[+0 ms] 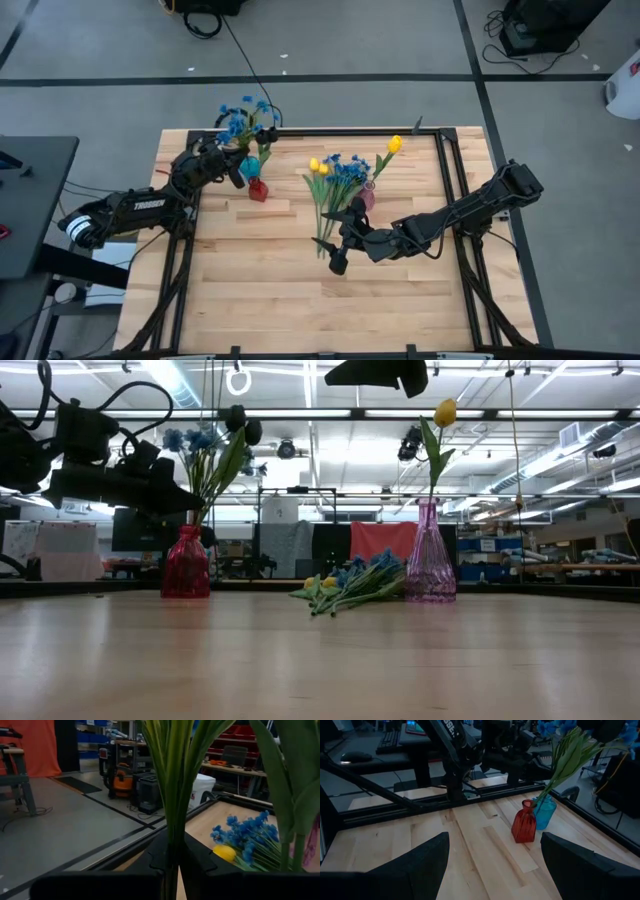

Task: Sort flowers into vase by color
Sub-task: Put the blue flower into the blue vase

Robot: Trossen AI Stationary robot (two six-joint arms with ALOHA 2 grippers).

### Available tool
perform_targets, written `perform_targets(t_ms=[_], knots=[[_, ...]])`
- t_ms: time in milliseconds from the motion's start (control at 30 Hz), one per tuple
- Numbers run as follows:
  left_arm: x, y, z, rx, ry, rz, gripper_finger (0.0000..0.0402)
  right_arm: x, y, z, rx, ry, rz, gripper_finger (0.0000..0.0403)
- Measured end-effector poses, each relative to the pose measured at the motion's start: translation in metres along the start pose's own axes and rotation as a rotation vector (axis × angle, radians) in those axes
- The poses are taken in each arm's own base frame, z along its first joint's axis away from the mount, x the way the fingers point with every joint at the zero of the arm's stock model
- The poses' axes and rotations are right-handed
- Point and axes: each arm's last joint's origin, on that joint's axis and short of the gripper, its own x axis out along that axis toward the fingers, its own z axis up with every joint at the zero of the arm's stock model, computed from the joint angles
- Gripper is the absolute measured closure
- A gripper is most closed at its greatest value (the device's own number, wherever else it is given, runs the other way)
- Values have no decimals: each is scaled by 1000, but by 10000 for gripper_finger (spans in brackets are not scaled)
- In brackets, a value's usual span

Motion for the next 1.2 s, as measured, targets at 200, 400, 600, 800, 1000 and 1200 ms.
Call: perform_targets(t_ms=[200, 400, 600, 800, 1000, 1200], knots=[[0, -1, 2, 10, -21, -20, 367, 0, 0, 0, 4, -4, 1, 80], [0, -1, 1, 33, -9, -36, 367, 0, 0, 1, 5, -6, 1, 80], [0, -1, -2, 24, 13, -26, 367, 0, 0, 1, 5, -6, 1, 80], [2, 1, -8, 5, 62, -4, 365, 0, 0, 1, 4, -5, 2, 80], [4, 2, -13, -6, 91, 2, 347, 0, 0, 1, 5, -5, 2, 80], [4, 2, -13, -6, 94, 13, 311, 0, 0, 1, 5, -5, 2, 80]])
